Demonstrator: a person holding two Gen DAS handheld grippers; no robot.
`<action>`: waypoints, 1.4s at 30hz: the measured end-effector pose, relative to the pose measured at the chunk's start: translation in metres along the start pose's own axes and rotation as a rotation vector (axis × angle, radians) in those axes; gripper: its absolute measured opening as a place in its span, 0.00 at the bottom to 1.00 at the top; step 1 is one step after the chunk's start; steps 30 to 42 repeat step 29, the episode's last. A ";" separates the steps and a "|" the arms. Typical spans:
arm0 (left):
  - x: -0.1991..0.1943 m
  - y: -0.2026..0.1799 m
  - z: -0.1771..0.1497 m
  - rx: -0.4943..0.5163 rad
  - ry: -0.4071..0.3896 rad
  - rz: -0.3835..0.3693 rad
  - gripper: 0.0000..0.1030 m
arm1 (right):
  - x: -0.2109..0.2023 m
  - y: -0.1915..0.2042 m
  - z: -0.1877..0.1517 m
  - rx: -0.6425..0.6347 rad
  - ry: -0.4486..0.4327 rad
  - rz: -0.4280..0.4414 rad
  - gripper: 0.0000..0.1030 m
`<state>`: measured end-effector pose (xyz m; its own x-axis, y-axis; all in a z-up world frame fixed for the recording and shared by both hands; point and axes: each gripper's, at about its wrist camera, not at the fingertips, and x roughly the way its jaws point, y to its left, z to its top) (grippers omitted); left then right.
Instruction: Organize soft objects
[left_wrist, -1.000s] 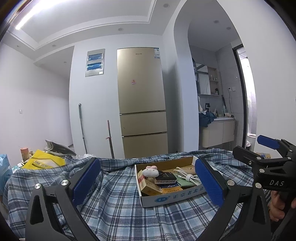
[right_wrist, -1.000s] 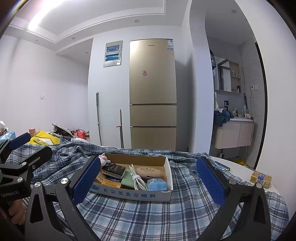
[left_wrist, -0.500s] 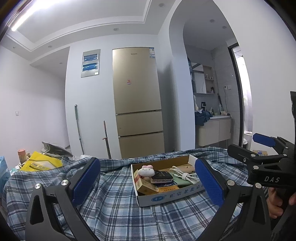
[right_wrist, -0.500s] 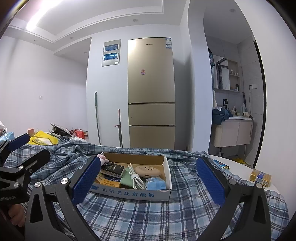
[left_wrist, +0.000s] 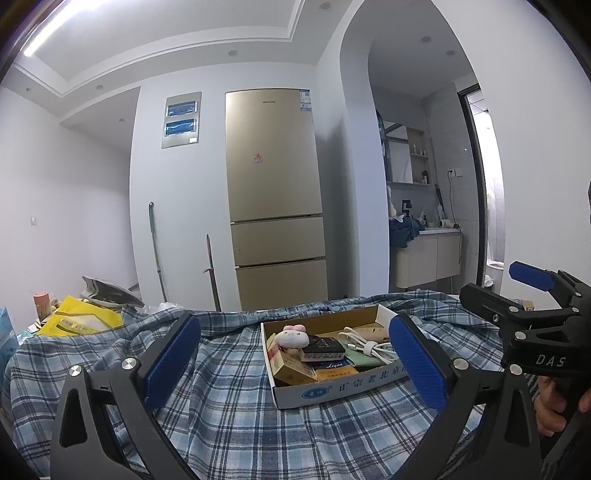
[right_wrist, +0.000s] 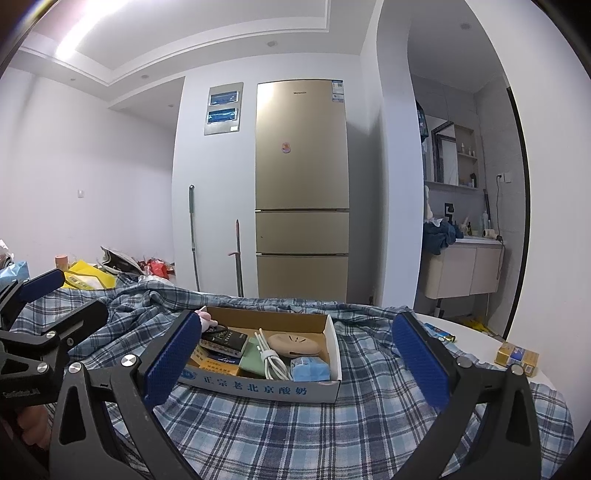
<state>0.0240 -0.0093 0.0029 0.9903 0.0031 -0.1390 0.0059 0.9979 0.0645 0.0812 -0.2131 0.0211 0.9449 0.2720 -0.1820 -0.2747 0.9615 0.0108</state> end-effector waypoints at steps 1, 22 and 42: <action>0.000 0.000 -0.001 -0.001 0.001 -0.001 1.00 | 0.000 0.000 0.000 -0.002 0.001 0.003 1.00; 0.001 0.000 0.000 -0.002 0.004 -0.001 1.00 | 0.004 -0.004 -0.001 0.014 0.018 0.002 1.00; 0.001 0.000 0.000 -0.003 0.005 -0.001 1.00 | 0.004 -0.003 -0.001 0.012 0.019 0.002 1.00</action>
